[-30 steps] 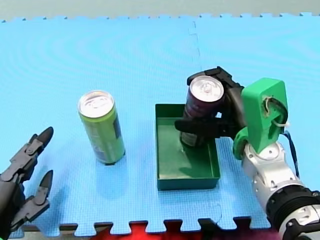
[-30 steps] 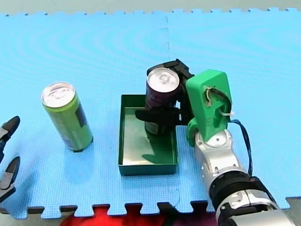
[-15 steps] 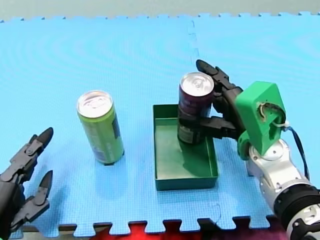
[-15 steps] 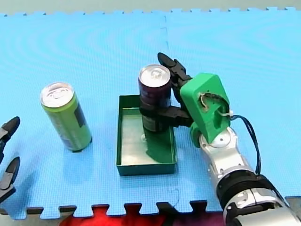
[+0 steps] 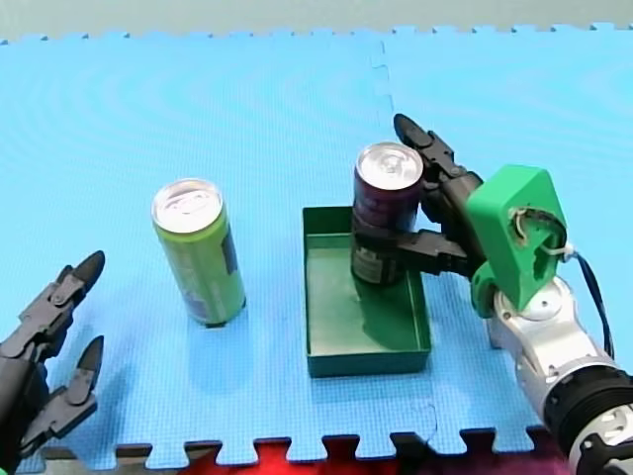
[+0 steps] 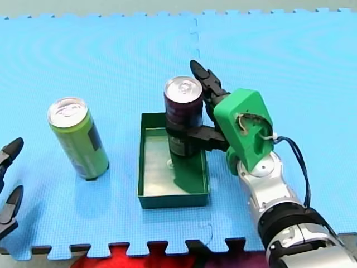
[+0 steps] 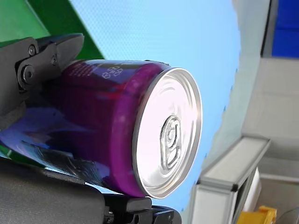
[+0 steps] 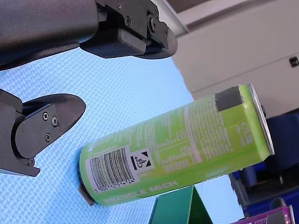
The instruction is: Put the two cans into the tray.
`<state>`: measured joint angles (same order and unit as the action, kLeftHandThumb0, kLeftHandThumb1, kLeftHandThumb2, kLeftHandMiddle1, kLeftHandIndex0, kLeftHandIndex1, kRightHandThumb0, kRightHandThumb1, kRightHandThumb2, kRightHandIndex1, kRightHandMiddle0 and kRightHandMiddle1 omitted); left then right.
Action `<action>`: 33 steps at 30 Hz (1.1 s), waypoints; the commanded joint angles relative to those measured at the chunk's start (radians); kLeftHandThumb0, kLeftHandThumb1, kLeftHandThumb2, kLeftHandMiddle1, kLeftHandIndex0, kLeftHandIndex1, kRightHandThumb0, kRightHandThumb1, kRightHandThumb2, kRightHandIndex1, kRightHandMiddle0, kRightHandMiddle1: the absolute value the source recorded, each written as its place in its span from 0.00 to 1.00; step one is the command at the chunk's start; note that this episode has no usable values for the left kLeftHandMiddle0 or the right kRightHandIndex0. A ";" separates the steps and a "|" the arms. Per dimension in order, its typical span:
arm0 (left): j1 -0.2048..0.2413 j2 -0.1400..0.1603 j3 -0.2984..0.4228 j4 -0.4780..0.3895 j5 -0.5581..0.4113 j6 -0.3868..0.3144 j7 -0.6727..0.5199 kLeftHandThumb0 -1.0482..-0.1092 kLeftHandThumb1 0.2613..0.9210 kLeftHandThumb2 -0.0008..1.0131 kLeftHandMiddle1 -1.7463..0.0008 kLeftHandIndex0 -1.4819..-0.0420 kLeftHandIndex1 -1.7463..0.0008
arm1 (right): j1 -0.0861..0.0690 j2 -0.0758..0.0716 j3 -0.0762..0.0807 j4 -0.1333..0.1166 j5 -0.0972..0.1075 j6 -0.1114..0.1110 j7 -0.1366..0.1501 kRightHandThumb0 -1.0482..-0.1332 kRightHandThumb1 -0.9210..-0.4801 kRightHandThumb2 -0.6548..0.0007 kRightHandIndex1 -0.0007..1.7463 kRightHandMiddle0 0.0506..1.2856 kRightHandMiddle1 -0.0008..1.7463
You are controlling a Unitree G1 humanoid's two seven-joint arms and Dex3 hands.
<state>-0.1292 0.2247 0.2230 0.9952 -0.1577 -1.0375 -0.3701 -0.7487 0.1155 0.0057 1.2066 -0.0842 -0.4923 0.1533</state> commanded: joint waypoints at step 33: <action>0.000 0.023 -0.002 -0.021 0.003 0.029 -0.007 0.00 1.00 0.73 1.00 0.80 1.00 | -0.004 -0.102 -0.020 -0.023 0.063 0.038 0.315 0.45 0.70 1.00 0.00 0.01 0.00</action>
<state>-0.1316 0.2408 0.2210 0.9771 -0.1557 -1.0106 -0.3767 -0.7469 0.0206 -0.0107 1.1891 -0.0261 -0.4573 0.4674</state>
